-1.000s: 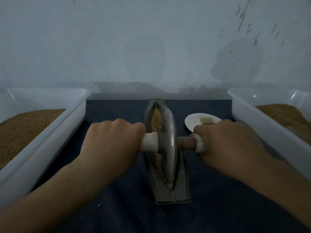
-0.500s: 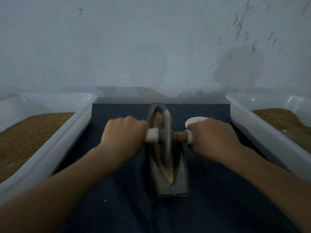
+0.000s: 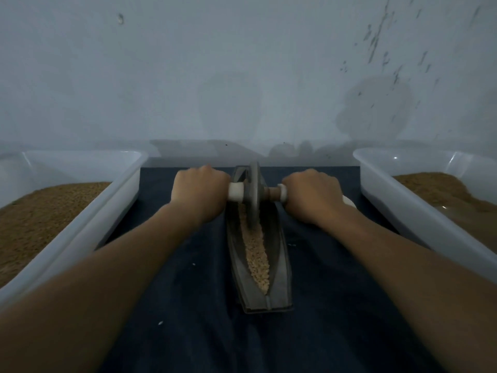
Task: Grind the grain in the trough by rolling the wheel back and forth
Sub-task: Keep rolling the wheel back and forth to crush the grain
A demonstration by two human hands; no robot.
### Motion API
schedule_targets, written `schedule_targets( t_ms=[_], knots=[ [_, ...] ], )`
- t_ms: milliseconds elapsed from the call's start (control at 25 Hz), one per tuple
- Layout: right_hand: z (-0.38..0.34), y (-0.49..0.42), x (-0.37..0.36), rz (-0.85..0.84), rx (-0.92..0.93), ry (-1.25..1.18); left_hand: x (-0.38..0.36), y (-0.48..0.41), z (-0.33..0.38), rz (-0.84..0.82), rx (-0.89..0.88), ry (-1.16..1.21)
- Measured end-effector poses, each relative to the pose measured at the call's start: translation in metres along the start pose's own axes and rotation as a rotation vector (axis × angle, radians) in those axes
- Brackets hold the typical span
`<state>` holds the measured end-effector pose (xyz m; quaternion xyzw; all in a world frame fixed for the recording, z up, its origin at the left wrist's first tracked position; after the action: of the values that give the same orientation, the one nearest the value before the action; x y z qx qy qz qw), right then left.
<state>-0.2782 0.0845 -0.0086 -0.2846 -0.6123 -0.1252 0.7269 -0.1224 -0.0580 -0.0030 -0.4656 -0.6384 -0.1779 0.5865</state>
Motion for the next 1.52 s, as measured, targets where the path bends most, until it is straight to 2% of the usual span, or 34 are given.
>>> schedule_targets(
  t_ms=[160, 240, 440, 600, 680, 800, 880, 960, 1000, 1080, 1200, 1400, 1520],
  knots=[
    [0.007, 0.069, 0.0, 0.149, 0.085, 0.128, 0.005, 0.066, 0.005, 0.176, -0.114, -0.044],
    [0.011, 0.088, 0.005, 0.135, 0.088, 0.139, 0.016, 0.078, 0.004, 0.256, -0.145, -0.065],
    [0.005, 0.04, 0.0, 0.011, 0.022, 0.031, -0.005, 0.033, 0.006, 0.107, -0.042, -0.058],
    [0.005, -0.013, -0.008, 0.034, -0.002, 0.025, -0.01, -0.005, 0.002, 0.057, 0.046, -0.001],
    [0.004, -0.012, -0.004, 0.099, 0.062, 0.06, -0.019, 0.003, -0.002, 0.075, 0.081, 0.043],
    [0.004, 0.018, 0.007, 0.245, 0.274, 0.07, -0.033, 0.019, -0.005, 0.092, 0.148, 0.12],
    [0.013, 0.048, 0.011, 0.367, 0.251, -0.043, -0.035, 0.023, -0.002, 0.094, 0.185, 0.16],
    [0.031, 0.075, 0.003, 0.417, 0.115, -0.136, -0.035, 0.024, 0.0, 0.096, 0.209, 0.167],
    [0.041, 0.083, -0.004, 0.361, 0.028, -0.119, -0.035, 0.023, 0.0, 0.1, 0.206, 0.155],
    [0.057, 0.088, -0.024, 0.133, -0.127, -0.01, -0.035, 0.023, 0.0, 0.106, 0.195, 0.149],
    [0.068, 0.081, -0.042, -0.079, -0.213, -0.013, -0.034, 0.026, -0.001, 0.106, 0.212, 0.162],
    [0.078, 0.082, -0.044, -0.065, -0.19, -0.067, -0.032, 0.029, 0.0, 0.128, 0.203, 0.135],
    [0.08, 0.087, -0.036, 0.007, -0.183, -0.138, -0.032, 0.03, 0.001, 0.14, 0.207, 0.123]
  ],
)
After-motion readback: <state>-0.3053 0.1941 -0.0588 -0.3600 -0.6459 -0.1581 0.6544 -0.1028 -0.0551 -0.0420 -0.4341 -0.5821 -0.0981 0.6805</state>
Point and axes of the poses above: each hand's wrist, its own y-axis away from the middle knuckle, its own x-axis out of the back of the hand, z = x × y, the point moved 2 cm from there along -y, towards the middle knuckle, and after that the axes turned 5 degrees about -z, right-handed, at the moved point
